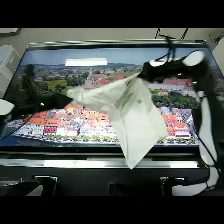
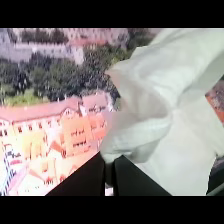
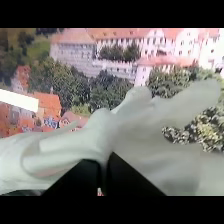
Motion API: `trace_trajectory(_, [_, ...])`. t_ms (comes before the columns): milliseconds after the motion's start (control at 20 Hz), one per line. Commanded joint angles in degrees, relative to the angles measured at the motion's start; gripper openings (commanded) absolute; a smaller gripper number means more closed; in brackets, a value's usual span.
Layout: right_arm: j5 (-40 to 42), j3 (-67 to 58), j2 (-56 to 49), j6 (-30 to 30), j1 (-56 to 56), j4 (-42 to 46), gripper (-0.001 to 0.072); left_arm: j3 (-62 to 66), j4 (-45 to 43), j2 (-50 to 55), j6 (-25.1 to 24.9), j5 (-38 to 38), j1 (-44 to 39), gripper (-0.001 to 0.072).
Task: Fold the clothes and pants, and hang the long-sleeved shirts on hangers.
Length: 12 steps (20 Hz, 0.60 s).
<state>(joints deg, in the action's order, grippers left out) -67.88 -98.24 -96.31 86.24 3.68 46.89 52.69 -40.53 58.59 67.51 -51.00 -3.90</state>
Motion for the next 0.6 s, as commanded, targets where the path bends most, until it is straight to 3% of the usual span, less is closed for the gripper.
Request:
trace_trajectory(0, [-1.25,-0.07,-10.25,5.73,5.18,-0.55,0.0066,-6.23,-0.04,1.97,0.15,0.0,-0.17,0.0022])
trace_trajectory(100, [-3.28,-0.15,-10.21,5.68,4.44,-0.09,0.0406,-6.1,-0.04,1.9,-0.2,0.04,0.11,0.0022])
trace_trajectory(150, [-6.14,-0.28,-9.18,5.16,2.91,1.49,0.0535,-6.1,-0.04,1.86,-0.24,0.02,0.42,0.0022])
trace_trajectory(400, [-31.69,2.64,-1.6,5.38,-7.17,23.93,0.0568,-6.1,-0.07,1.86,-0.24,-0.02,3.17,0.0023])
trace_trajectory(500, [-30.77,14.29,3.93,5.29,-7.89,26.29,0.0575,-6.1,-0.09,1.86,-0.24,0.0,3.93,0.0022])
trace_trajectory(550, [-27.8,23.23,7.45,5.64,-7.65,25.18,0.0646,-6.1,-0.09,1.86,-0.24,-0.02,4.07,0.0023])
